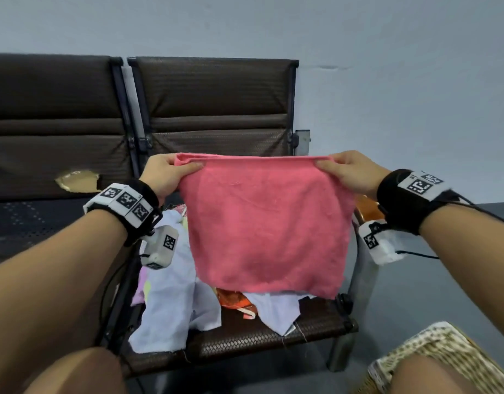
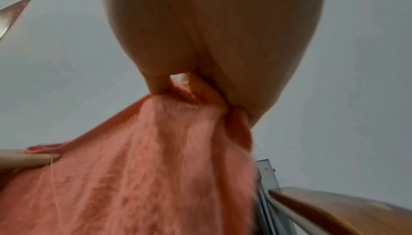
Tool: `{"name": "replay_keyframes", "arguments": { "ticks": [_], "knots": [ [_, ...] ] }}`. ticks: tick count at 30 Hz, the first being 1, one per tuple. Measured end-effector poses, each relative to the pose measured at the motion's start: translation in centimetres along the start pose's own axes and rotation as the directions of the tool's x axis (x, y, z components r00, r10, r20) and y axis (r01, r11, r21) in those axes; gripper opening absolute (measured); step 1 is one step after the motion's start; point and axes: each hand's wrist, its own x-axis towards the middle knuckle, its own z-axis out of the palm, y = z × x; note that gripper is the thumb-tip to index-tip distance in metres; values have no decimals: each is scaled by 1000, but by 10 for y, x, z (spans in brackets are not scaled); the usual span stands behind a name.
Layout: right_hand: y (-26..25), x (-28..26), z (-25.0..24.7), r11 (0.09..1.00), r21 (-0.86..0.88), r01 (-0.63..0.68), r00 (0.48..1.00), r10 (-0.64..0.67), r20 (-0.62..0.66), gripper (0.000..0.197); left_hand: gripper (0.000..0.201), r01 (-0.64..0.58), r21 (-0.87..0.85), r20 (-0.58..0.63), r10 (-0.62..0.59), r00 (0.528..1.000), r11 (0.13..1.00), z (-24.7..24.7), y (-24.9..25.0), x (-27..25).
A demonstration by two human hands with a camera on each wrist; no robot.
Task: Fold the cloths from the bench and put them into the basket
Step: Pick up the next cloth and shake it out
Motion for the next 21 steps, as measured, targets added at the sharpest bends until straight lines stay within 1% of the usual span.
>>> {"name": "replay_keyframes", "arguments": {
  "ticks": [2, 3, 5, 7, 8, 10, 12, 13, 14, 15, 16, 17, 18, 19, 21],
  "knots": [
    [0, 1, 1, 997, 66, -49, 999, 50, -19, 39, 22, 8, -35, -29, -9, 1000, 999, 9, 3, -1],
    [0, 3, 2, 991, 102, -87, 995, 91, -38, 40, 20, 23, -57, -47, -25, 999, 998, 14, 5, -2],
    [-3, 4, 9, 968, 187, -167, 978, 187, -95, 40, 19, 71, -125, -94, -83, 992, 990, 27, 10, -2],
    [-7, 6, 18, 927, 305, -217, 956, 266, -127, 35, 20, 109, -213, -140, -140, 980, 971, 43, 16, -3],
    [-11, 6, 24, 899, 369, -237, 949, 295, -111, 31, 19, 115, -246, -150, -155, 977, 963, 52, 19, -4],
    [-19, 6, 35, 848, 458, -266, 950, 310, -22, 26, 16, 102, -269, -140, -143, 980, 958, 72, 27, -12],
    [-30, 4, 47, 810, 517, -276, 955, 291, 55, 18, 17, 66, -207, -76, -83, 994, 976, 94, 33, -25],
    [-35, 3, 52, 785, 548, -289, 954, 285, 95, 14, 17, 29, -154, -14, -32, 999, 988, 104, 37, -35],
    [-40, 1, 56, 756, 577, -309, 950, 277, 146, 16, 16, -20, -101, 69, 27, 997, 995, 113, 40, -45],
    [-44, -2, 59, 718, 612, -333, 943, 254, 215, 24, 16, -74, -41, 153, 79, 985, 996, 121, 42, -54],
    [-48, -5, 60, 683, 639, -354, 932, 203, 299, 31, 19, -127, 24, 220, 118, 968, 992, 127, 44, -61],
    [-50, -8, 61, 660, 655, -367, 918, 142, 372, 37, 22, -165, 80, 268, 138, 953, 983, 131, 46, -68],
    [-51, -12, 61, 663, 651, -370, 906, 102, 411, 38, 24, -175, 106, 303, 136, 943, 979, 133, 47, -73],
    [-51, -15, 61, 679, 639, -363, 907, 101, 408, 32, 25, -150, 103, 332, 108, 937, 983, 133, 49, -76],
    [-47, -15, 62, 726, 605, -328, 937, 170, 304, 12, 20, 17, -15, 390, -10, 921, 1000, 131, 50, -78]
  ]
}}
